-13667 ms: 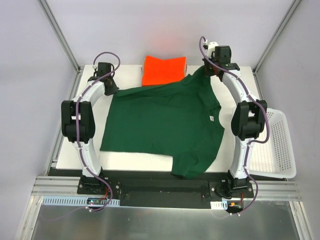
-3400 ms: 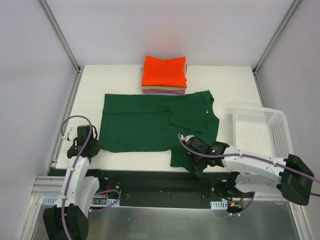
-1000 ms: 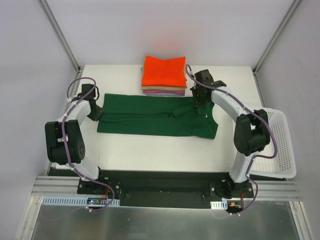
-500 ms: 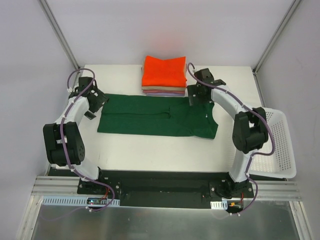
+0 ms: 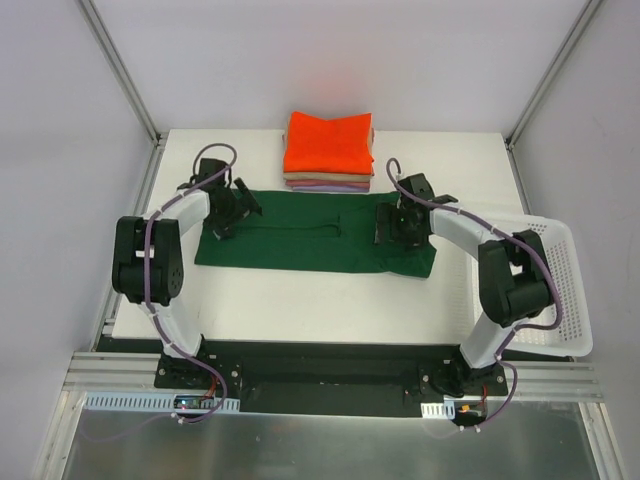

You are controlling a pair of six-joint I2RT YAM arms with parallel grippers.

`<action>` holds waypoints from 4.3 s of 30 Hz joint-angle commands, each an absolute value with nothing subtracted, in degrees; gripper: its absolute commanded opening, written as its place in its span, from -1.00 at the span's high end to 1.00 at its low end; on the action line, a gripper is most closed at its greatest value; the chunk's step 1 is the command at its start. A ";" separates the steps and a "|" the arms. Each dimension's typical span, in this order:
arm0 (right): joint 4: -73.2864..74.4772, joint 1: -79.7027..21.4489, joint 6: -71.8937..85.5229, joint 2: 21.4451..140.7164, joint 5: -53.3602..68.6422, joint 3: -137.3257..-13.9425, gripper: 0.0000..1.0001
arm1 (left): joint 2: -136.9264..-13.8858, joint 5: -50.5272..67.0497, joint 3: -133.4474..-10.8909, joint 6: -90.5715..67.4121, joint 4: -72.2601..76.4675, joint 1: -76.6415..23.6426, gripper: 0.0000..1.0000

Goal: Fold and stack the t-shirts
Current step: Rotate the tshirt 30 degrees, then grab the bottom of the folded rectangular tshirt with both arms, then fold the folded rectangular tshirt in 1/3 of the way

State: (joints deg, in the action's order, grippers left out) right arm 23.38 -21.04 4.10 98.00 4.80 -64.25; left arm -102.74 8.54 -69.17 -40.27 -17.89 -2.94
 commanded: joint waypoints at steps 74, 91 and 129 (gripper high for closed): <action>19.07 -79.71 -6.60 121.20 -15.29 -84.11 0.35 | -80.16 3.96 -35.25 -40.95 -16.61 -2.73 0.82; 11.43 -81.65 -1.76 104.60 -6.32 -74.45 0.99 | -52.67 -6.52 -28.83 -44.03 -26.81 -2.72 1.00; 11.07 -42.11 8.88 77.96 -5.45 -47.02 0.99 | -100.97 4.39 -77.16 -41.31 -15.64 -22.15 1.00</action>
State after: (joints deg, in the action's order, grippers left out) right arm 6.26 -44.38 8.64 79.37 -4.62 -48.71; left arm -97.34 6.44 -71.83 -43.90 -17.82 -22.87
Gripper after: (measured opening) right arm 0.032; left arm 0.019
